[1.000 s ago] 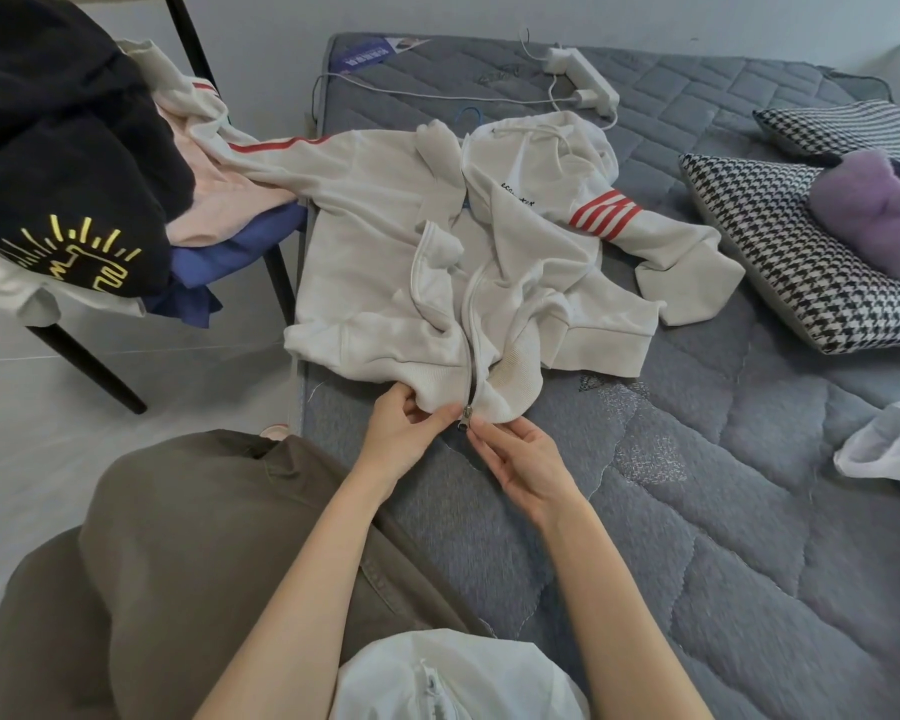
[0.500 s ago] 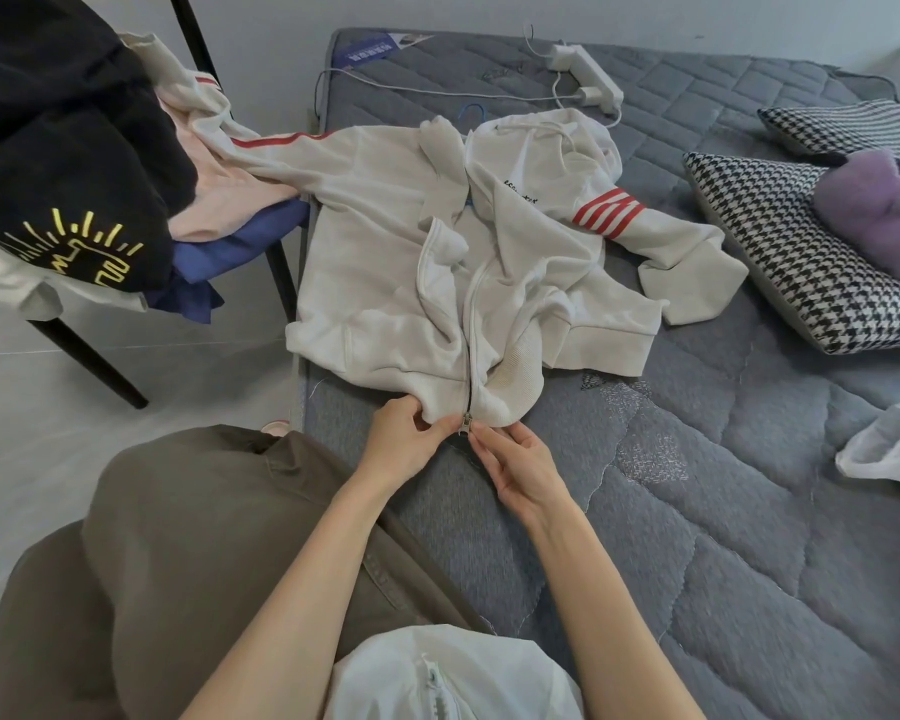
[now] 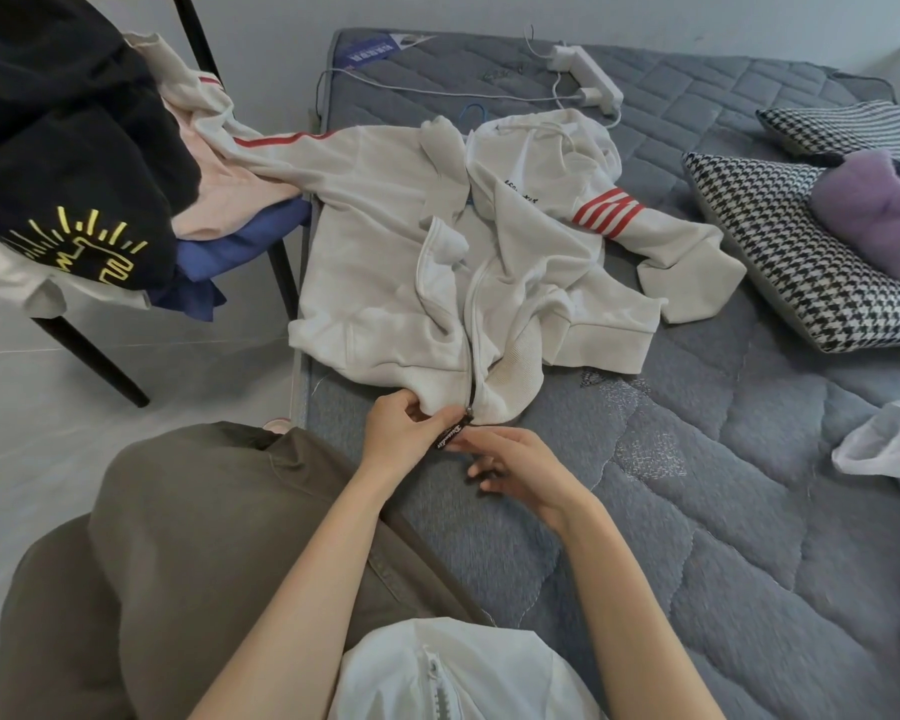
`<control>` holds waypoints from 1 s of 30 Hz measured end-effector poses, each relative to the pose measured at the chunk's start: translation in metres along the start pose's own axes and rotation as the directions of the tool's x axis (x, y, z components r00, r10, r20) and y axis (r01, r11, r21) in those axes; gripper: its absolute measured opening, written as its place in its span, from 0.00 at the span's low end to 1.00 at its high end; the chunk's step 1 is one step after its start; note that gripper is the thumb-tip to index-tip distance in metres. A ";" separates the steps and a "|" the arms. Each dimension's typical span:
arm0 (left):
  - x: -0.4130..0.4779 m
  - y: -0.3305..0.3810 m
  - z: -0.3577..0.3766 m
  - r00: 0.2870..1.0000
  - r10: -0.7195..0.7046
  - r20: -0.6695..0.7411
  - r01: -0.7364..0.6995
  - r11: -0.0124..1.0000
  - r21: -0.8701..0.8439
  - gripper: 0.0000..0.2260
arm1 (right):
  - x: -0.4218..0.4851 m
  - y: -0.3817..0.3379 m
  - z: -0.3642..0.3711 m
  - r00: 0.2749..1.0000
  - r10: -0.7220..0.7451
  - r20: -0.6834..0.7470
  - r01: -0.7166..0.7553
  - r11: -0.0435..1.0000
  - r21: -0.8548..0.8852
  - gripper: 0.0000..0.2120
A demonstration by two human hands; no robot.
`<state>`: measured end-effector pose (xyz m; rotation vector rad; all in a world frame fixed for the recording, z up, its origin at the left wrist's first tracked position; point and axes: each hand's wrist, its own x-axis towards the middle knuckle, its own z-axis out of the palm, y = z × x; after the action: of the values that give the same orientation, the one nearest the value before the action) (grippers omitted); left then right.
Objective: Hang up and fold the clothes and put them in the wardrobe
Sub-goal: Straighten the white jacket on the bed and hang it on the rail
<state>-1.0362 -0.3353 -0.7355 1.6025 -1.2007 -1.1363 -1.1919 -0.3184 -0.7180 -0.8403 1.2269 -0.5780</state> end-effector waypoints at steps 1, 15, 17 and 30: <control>0.000 0.000 0.000 1.000 0.003 0.003 -0.003 1.000 0.010 0.14 | -0.001 0.000 -0.001 1.000 0.007 0.023 -0.007 1.000 -0.009 0.11; 0.002 -0.004 0.000 0.993 0.009 0.118 -0.034 0.977 0.212 0.15 | 0.006 -0.009 -0.008 0.958 -0.144 -0.247 0.137 0.990 -0.043 0.12; 0.002 -0.005 0.000 0.993 -0.005 0.120 -0.020 0.979 0.204 0.14 | 0.006 -0.009 -0.006 0.962 -0.154 -0.227 0.155 0.988 -0.014 0.12; 0.000 -0.003 -0.003 0.986 -0.056 0.158 0.040 0.994 0.102 0.15 | 0.014 0.000 -0.009 0.729 -0.660 -0.178 0.448 0.658 -0.605 0.05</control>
<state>-1.0324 -0.3345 -0.7372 1.6459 -1.3469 -1.2743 -1.1970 -0.3310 -0.7273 -1.6885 1.5137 -0.9741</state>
